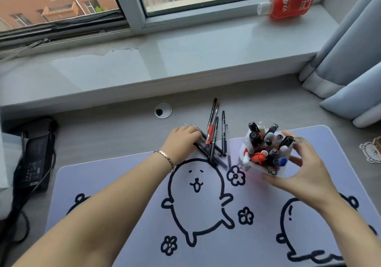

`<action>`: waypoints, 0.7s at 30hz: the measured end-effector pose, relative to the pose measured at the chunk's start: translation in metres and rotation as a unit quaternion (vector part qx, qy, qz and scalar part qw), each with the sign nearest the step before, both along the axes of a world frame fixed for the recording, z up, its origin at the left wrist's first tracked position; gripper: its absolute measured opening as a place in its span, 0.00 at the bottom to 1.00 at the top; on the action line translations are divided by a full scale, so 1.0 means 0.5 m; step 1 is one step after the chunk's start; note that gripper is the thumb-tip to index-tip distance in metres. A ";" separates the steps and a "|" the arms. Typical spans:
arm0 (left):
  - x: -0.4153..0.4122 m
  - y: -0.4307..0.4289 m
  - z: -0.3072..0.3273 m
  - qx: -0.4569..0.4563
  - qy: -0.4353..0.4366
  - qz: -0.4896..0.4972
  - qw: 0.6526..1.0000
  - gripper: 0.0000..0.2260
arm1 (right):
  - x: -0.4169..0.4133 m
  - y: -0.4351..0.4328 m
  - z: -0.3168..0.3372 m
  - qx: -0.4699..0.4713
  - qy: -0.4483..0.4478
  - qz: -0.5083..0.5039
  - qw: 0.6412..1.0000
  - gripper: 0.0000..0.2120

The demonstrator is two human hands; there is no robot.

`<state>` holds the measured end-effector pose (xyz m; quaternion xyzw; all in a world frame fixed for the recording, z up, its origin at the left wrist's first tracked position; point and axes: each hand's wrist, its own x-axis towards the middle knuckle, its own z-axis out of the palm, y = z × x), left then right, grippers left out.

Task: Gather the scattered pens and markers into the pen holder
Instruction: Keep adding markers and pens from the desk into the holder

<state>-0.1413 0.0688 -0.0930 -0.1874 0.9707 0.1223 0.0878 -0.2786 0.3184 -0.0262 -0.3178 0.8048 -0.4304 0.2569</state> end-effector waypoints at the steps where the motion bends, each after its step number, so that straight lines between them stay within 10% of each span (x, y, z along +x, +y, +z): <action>1: 0.003 -0.003 -0.011 -0.025 0.004 -0.023 0.999 0.15 | 0.000 0.000 0.001 -0.002 -0.001 -0.003 1.000 0.44; 14: 0.098 0.008 -0.019 -0.187 0.023 -0.110 0.976 0.12 | 0.053 -0.025 -0.006 0.009 -0.006 0.023 1.000 0.43; 21: 0.162 0.014 0.088 -0.041 0.118 0.090 0.988 0.10 | 0.071 -0.021 0.018 -0.003 -0.003 0.033 0.999 0.43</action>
